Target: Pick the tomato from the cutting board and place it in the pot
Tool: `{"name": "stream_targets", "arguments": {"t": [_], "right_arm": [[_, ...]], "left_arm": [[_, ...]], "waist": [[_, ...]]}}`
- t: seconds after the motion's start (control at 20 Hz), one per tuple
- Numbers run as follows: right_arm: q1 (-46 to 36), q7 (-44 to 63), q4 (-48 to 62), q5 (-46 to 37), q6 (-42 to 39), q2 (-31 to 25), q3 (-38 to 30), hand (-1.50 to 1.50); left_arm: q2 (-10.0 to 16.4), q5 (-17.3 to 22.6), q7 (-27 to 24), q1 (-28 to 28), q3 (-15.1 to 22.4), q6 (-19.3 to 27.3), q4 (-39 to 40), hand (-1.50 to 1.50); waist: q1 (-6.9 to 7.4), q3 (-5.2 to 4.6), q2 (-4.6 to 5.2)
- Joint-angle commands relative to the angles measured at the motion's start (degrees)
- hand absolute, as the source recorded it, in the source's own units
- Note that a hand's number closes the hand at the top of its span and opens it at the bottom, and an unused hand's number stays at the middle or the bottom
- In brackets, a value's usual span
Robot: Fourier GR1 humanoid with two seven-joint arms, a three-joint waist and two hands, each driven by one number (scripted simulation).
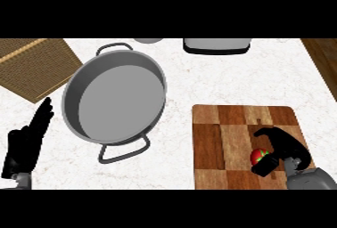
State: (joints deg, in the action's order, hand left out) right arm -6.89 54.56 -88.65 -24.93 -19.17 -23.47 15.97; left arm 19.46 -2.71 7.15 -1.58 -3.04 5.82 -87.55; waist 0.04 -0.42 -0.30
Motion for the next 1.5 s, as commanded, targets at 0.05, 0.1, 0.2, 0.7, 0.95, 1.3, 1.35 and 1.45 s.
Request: {"name": "stream_targets", "arguments": {"t": [0.05, 0.1, 0.2, 0.7, 0.95, 1.3, 1.35, 1.45], "right_arm": [[-1.71, 0.18, -0.07, -1.92, -3.83, 2.42, -0.04, 1.5], [-1.04, -4.82, 3.1, -2.85, -2.84, 1.05, -1.58, 1.5], [1.07, -1.0, -1.41, -4.27, -3.42, 2.53, -0.2, 1.5], [-5.11, -7.88, -8.88, -10.46, -7.33, 11.59, 18.35, 1.5], [-18.07, -12.47, -9.17, -15.55, -11.73, 21.57, 35.6, 1.5], [-32.83, -7.56, -9.39, -22.54, 5.04, 23.37, 47.52, 1.5], [-34.54, -7.36, -7.83, -24.27, 8.68, 23.39, 47.32, 1.5], [-39.43, -1.92, -12.49, -25.73, 9.79, 23.42, 46.37, 1.5]], "left_arm": [[-1.41, -0.64, 0.43, 0.67, -1.04, -1.1, 0.73, 0.0], [-0.64, -0.5, 1.11, 0.01, -1.9, -1.75, -1.16, 0.0], [-1.78, -1.7, 1.07, -1.69, -1.27, -1.25, -2.79, 0.0], [-1.46, -1.23, -0.07, 0.84, -1.16, -4.64, -1.58, 0.0], [-2.37, -2.26, 0.0, 2.52, 1.55, -5.47, -1.21, 0.0], [-2.02, -2.3, 1.1, 3.39, 0.1, -4.83, 1.06, 0.0], [-2.6, -2.53, 1.39, 3.47, 0.19, -4.06, 0.47, 0.0], [-2.41, -2.85, 1.74, 3.74, 0.07, -3.94, 1.3, 0.0]], "waist": [[0.06, 0.42, 0.29], [0.12, 0.43, 0.29], [0.02, 0.42, 0.25], [4.07, 0.27, 0.4], [9.09, 0.13, 0.39], [5.32, 0.28, 0.0], [4.82, 0.33, 0.09], [4.09, 0.28, -0.42]]}}
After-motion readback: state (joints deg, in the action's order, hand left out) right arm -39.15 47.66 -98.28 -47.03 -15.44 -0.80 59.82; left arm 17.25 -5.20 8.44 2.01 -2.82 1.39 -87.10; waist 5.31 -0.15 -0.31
